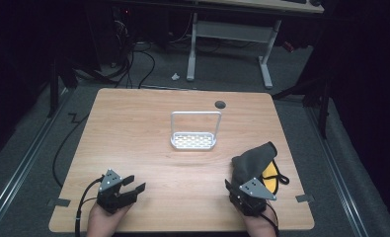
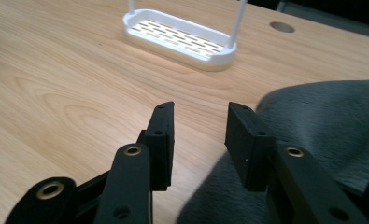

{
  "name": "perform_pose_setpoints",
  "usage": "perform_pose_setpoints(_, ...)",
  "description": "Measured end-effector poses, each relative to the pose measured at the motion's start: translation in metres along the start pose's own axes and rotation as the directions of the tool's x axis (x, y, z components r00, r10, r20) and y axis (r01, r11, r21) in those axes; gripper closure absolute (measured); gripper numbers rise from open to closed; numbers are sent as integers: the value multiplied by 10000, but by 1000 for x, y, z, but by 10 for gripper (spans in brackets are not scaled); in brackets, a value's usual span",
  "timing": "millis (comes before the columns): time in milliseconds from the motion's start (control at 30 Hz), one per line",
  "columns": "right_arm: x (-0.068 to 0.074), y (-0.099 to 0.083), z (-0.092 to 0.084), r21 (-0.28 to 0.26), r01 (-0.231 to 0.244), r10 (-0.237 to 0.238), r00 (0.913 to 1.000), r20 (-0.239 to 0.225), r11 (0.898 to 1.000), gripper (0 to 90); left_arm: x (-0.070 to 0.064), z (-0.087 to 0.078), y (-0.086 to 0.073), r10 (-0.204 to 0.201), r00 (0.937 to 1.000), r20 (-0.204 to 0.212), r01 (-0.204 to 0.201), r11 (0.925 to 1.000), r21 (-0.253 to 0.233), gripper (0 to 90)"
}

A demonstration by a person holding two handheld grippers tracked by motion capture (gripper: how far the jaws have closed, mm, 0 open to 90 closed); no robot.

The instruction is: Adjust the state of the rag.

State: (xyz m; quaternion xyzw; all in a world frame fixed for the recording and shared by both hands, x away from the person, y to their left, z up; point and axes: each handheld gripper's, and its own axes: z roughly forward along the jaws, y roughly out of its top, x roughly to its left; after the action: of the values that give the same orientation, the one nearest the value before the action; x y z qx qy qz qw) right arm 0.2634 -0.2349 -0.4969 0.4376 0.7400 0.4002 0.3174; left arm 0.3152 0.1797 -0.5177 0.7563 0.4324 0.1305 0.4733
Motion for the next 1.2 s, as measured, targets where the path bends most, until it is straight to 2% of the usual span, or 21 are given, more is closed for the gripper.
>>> perform_pose_setpoints(33,-2,-1,0,-29,15,-14,10000,77,10000,621,1,1,2,-70,10000,37,71,9999,-140,435)
perform_pose_setpoints(100,-6,-4,-3,-29,-262,262,9995,158,9997,612,3,4,4,-94,9999,103,96,9997,-243,433)
perform_pose_setpoints(200,-12,-10,-6,24,-362,361,9989,301,9993,596,3,9,1,-172,9996,237,175,9998,-89,427)
perform_pose_setpoints(300,-18,-14,-7,88,-556,554,9981,257,9984,578,0,13,-2,-65,9998,178,63,9999,88,423)
perform_pose_setpoints(500,-20,-15,-14,-21,-545,545,9980,323,9985,576,-8,17,-3,215,9996,161,-216,9998,46,414)
perform_pose_setpoints(933,-21,-18,-15,60,-446,445,9990,66,9990,545,-8,15,-3,337,9992,217,-339,9994,87,423)
perform_pose_setpoints(1200,-37,-24,-26,24,-753,748,9938,824,9972,524,-10,20,-4,475,9985,288,-483,9985,263,420)
